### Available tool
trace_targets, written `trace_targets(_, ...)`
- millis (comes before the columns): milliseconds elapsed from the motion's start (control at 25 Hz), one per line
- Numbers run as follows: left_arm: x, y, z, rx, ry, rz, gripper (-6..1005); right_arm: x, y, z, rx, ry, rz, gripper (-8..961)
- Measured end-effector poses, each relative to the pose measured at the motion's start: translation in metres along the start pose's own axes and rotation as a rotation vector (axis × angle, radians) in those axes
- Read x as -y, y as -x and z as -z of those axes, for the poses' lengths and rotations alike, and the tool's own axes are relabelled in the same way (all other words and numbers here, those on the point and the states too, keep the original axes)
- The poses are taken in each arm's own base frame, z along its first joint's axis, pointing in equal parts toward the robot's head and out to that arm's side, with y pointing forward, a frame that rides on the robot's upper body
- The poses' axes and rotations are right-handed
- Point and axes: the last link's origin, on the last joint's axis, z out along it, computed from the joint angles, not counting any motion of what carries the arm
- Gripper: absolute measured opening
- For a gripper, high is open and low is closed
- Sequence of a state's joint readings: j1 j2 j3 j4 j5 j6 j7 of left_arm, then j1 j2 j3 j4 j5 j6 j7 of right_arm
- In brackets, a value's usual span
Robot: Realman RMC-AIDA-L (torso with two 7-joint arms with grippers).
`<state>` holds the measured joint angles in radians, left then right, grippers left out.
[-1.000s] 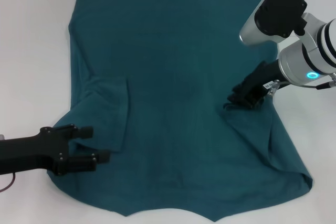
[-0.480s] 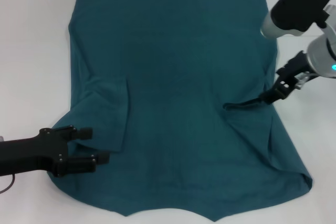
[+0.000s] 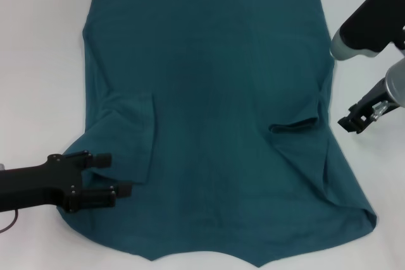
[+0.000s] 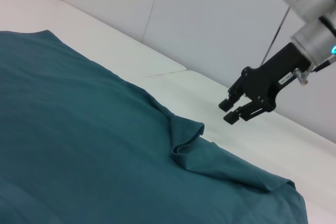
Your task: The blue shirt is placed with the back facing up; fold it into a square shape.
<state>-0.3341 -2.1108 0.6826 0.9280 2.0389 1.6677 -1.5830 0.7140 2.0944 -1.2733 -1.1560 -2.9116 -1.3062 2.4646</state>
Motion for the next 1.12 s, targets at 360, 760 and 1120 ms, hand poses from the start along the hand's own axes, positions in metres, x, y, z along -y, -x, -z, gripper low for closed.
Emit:
trace_targets(360, -0.001, 0.0, -0.001, -0.002, 0.001, 0.0, 886, -0.012, 0.005, -0.034, 0.039, 0.034, -0.024, 195)
trace_targets(760, -0.001, 0.001, -0.001, -0.002, 0.001, 0.0, 886, -0.012, 0.027, -0.045, 0.121, 0.011, -0.028, -2)
trace_targets(1120, -0.001, 0.002, -0.002, -0.002, 0.004, -0.004, 886, -0.016, 0.058, -0.047, 0.198, -0.01, -0.004, 4)
